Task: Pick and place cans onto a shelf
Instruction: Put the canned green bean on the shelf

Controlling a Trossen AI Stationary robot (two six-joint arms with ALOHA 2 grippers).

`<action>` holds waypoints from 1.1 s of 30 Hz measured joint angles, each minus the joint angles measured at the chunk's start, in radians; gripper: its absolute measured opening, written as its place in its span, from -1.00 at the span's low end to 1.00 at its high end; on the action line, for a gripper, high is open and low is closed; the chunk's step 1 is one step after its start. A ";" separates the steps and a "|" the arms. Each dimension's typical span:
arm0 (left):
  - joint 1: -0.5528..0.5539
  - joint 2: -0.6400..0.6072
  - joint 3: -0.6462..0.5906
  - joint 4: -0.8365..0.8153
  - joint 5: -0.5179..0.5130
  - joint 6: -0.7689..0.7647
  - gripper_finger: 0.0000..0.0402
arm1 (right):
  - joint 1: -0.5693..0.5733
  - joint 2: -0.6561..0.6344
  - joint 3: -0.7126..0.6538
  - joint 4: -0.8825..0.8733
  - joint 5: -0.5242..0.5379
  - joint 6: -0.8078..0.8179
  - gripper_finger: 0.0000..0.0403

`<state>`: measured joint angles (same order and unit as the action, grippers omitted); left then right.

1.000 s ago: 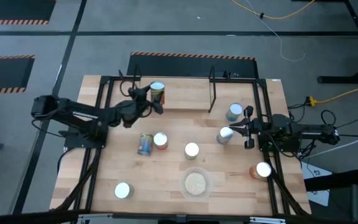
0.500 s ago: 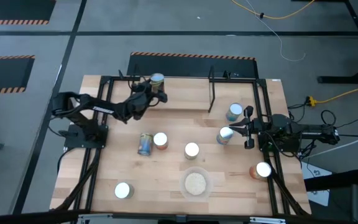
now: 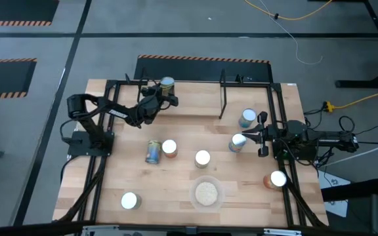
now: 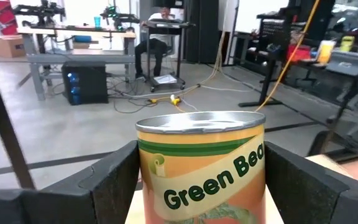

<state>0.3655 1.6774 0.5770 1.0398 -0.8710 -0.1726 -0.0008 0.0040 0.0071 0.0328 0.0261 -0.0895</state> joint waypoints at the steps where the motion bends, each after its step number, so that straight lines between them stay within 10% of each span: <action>1: 0.008 0.005 0.000 0.001 0.002 0.000 0.54 | 0.000 0.000 0.000 0.000 0.000 0.000 -0.78; 33: 0.088 0.040 0.003 -0.064 0.163 -0.001 0.54 | 0.000 0.000 0.000 0.000 0.000 -0.001 -0.78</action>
<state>0.4534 1.7176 0.5800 0.9756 -0.7078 -0.1733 -0.0006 0.0042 0.0071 0.0326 0.0257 -0.0906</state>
